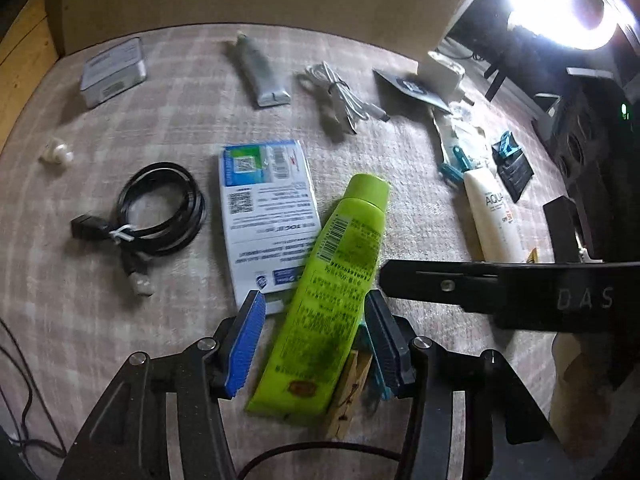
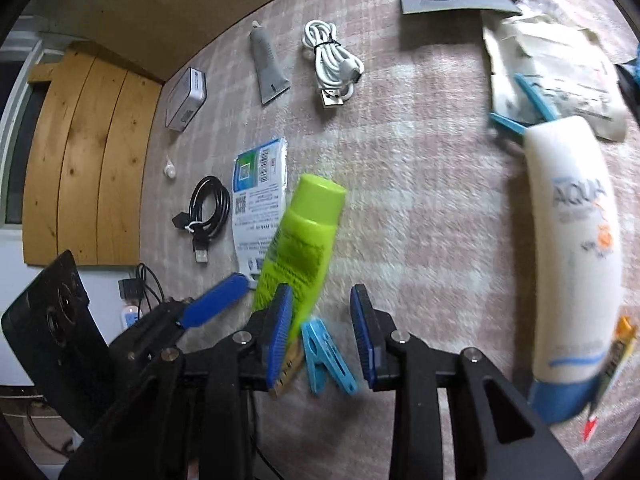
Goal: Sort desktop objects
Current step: 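Grasp the yellow-green tube upright with the right gripper, then carry the yellow-green tube into the black box and open the right gripper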
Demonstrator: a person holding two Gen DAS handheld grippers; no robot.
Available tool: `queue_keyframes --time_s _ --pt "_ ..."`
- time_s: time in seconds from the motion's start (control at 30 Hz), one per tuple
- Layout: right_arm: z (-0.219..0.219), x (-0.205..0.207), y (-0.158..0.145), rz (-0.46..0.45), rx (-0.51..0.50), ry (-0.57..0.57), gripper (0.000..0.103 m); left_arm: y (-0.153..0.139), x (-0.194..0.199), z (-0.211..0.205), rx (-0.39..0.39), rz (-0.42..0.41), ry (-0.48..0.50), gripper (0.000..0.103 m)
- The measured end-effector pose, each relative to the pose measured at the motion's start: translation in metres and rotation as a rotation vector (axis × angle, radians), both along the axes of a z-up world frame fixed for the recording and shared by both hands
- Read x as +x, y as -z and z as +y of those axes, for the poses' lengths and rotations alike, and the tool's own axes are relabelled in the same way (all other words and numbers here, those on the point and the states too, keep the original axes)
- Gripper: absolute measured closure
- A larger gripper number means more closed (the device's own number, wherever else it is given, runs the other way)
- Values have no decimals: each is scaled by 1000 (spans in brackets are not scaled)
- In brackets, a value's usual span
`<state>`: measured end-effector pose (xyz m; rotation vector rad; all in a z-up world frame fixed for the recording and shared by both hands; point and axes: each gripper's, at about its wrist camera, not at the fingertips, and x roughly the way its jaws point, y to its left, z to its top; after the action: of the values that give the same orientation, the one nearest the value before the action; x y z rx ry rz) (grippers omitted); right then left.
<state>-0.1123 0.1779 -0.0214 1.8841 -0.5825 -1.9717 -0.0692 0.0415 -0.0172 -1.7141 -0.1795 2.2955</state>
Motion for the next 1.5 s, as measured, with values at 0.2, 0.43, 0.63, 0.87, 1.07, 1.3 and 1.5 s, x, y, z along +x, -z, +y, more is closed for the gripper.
queue_keyframes --time_s 0.2,0.43,0.63,0.87,1.07,1.3,1.5 --pt "6 -9 15 -50 -101 44 73 -1 -4 1 62 3 30 57" --pt "-8 -14 14 -27 -75 16 70 -3 0 20 44 12 90 58" --pt "-8 -8 11 -29 -93 13 70 -7 -1 18 60 2 65 60" --pt "3 -2 -24 44 -115 49 70 -40 -3 28 72 63 75 60" --pt "46 9 -63 124 -92 94 70 -74 -3 58 94 114 145 60" --pt "121 42 -79 160 -52 231 70 -91 6 128 100 130 291 60" --pt "199 86 -88 174 -42 401 70 -100 24 205 117 130 459 60"
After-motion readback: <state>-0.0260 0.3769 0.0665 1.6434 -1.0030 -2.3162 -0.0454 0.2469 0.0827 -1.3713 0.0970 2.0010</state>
